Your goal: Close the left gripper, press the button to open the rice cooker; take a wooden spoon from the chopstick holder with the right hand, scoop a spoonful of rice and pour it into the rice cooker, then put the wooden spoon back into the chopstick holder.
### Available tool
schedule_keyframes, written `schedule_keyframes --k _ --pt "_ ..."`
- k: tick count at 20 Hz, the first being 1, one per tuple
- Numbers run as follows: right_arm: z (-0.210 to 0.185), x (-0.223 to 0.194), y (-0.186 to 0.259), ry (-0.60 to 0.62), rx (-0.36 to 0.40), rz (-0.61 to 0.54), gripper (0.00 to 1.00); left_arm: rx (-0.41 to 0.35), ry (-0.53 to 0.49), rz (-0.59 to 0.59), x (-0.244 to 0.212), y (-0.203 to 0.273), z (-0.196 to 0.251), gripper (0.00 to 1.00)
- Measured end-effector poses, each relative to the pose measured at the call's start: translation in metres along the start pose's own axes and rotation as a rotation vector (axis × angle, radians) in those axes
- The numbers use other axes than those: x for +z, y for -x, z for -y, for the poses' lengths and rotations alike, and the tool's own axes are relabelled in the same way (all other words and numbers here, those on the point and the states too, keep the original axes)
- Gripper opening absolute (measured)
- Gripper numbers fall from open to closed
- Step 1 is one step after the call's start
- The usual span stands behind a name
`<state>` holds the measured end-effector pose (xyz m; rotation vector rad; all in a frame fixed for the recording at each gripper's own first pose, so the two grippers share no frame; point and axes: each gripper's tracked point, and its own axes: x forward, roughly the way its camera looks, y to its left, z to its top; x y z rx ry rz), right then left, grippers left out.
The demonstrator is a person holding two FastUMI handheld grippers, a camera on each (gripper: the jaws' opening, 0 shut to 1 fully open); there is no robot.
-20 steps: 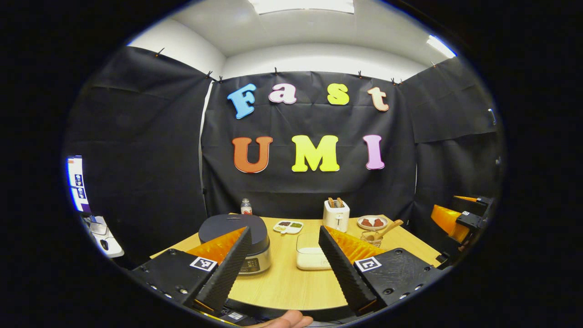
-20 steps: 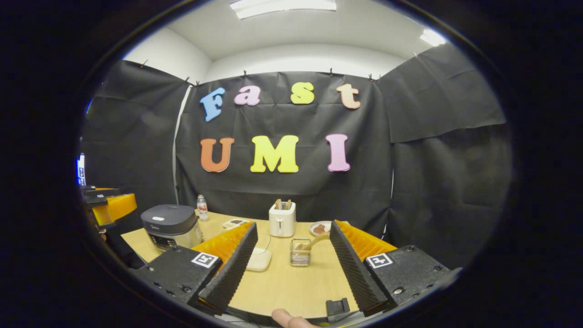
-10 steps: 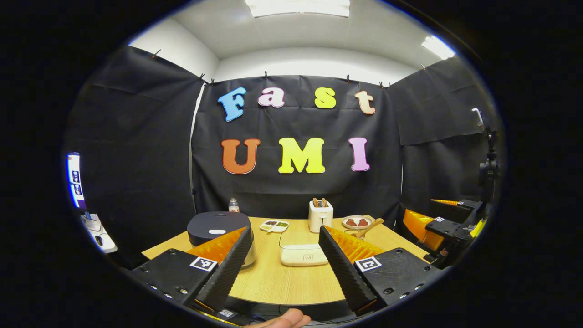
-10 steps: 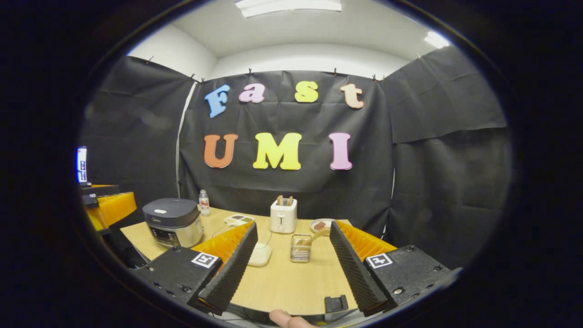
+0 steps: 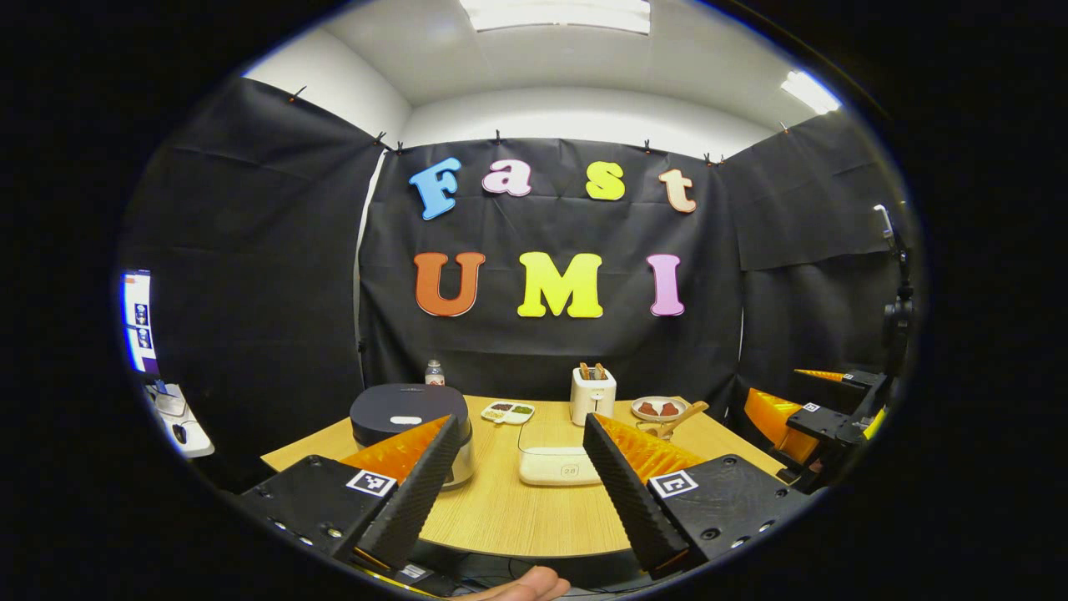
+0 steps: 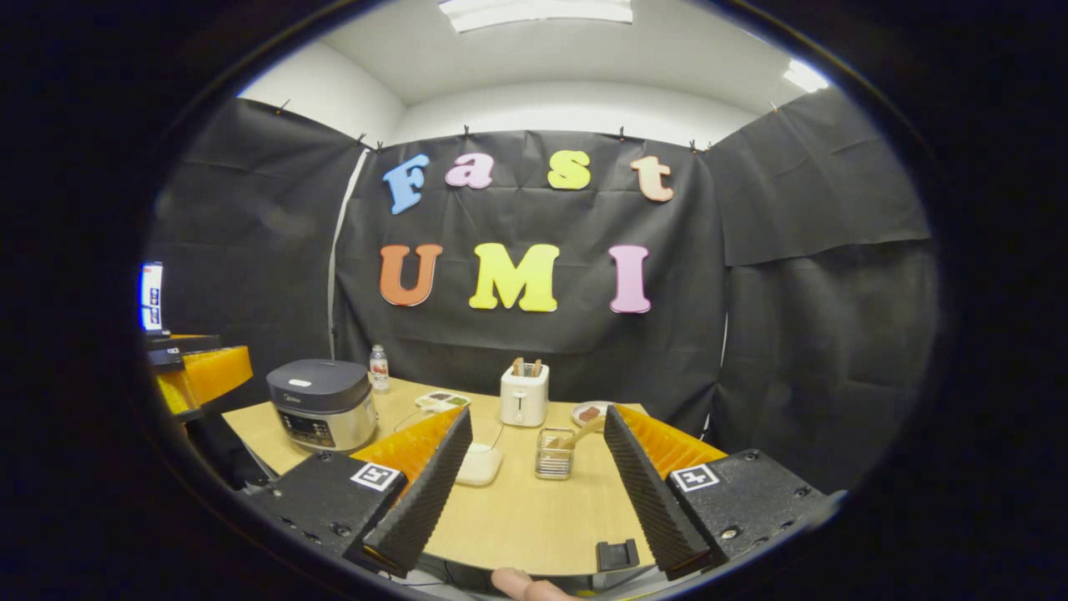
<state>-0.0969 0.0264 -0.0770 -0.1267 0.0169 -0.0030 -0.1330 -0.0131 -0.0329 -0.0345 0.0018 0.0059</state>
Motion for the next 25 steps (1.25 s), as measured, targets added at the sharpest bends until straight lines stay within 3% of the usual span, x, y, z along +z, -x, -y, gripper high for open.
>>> schedule_keyframes --k 25 --pt "0.006 -0.002 0.003 0.001 -0.009 0.0 1.0 -0.029 -0.013 -0.011 -0.01 -0.007 0.013 0.95"
